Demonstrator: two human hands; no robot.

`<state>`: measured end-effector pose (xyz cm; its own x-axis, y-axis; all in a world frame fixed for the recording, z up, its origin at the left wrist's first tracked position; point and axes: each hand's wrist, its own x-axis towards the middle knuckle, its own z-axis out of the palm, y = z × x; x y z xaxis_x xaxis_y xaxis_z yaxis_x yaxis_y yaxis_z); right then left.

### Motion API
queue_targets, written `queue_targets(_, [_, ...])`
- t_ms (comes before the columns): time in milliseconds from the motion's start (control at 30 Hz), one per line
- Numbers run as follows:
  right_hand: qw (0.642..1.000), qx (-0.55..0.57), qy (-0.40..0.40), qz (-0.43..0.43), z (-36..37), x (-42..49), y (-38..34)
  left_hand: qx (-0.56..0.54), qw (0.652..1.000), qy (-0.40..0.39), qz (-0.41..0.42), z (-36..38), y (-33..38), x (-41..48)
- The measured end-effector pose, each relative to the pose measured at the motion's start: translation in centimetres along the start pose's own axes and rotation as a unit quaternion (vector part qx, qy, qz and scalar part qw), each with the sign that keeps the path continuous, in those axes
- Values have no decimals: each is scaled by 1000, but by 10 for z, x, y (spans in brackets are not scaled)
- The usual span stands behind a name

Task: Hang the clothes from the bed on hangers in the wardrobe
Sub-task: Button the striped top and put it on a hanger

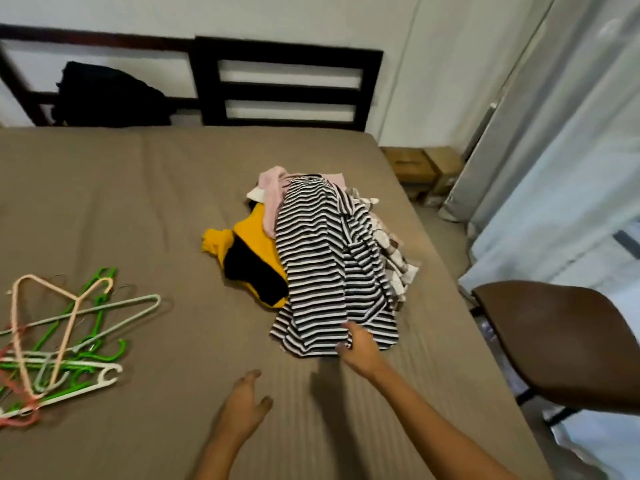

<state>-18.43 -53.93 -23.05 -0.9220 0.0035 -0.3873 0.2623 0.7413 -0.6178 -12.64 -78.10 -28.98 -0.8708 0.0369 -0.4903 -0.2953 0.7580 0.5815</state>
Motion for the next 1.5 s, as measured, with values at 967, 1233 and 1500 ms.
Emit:
queue_targets(967, [894,281,-329,-116,-109,-21,15,-253,961,90,64,-13,250,48])
queue_targets(1233, [921,375,-67,79,-126,52,-45,-382,916,75,97,-26,203,-8])
queue_targets(1500, [885,463,-20,36,-105,26,-109,-99,974,196,65,-75,193,-60])
